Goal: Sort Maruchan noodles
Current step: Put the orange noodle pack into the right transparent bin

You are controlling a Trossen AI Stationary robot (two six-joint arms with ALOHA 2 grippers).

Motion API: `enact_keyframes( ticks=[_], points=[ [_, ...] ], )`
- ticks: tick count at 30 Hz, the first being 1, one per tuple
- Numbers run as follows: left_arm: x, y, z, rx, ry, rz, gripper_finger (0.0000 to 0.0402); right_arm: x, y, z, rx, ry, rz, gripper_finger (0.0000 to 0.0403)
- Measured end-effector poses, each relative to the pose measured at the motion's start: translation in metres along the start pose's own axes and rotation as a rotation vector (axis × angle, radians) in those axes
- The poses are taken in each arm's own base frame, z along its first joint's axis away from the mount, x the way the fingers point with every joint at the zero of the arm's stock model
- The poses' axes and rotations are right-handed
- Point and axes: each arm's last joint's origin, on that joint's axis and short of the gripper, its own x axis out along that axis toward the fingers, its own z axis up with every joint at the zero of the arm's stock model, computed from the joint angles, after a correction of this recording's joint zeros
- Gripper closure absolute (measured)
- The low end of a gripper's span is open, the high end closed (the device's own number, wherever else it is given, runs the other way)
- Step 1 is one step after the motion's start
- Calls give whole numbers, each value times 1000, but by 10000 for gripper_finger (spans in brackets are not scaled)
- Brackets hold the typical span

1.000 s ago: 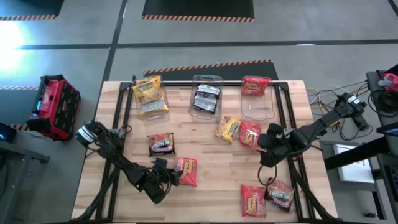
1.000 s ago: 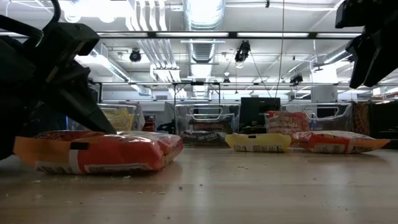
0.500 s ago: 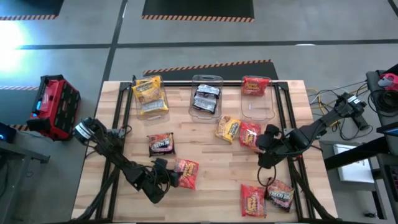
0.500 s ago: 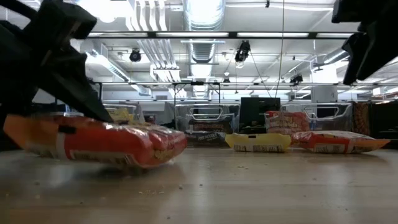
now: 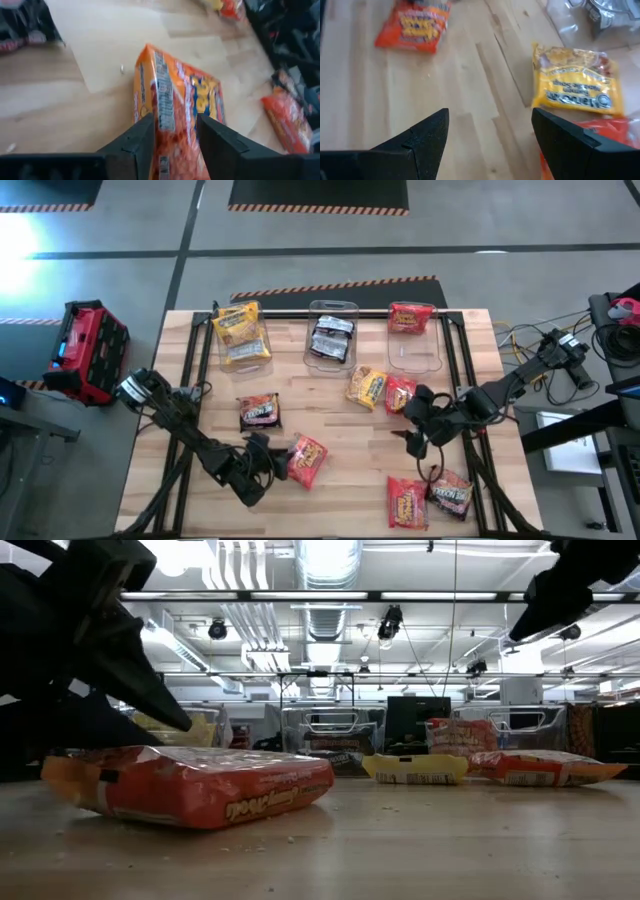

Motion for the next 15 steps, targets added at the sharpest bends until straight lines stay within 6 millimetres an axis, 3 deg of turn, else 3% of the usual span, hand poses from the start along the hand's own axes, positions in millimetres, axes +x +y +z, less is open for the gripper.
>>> enact_keyframes(
  ticks=[4, 7, 15],
  points=[
    [0, 0, -2, -3, 48, 9, 280, 0, 2, 3, 164, -27, 26, 129],
    [0, 0, -2, -4, 52, 8, 280, 3, 3, 1, 178, 0, 20, 129],
    [3, -1, -2, -8, 76, 8, 243, 38, 19, -9, 387, 123, 9, 131]
  ],
)
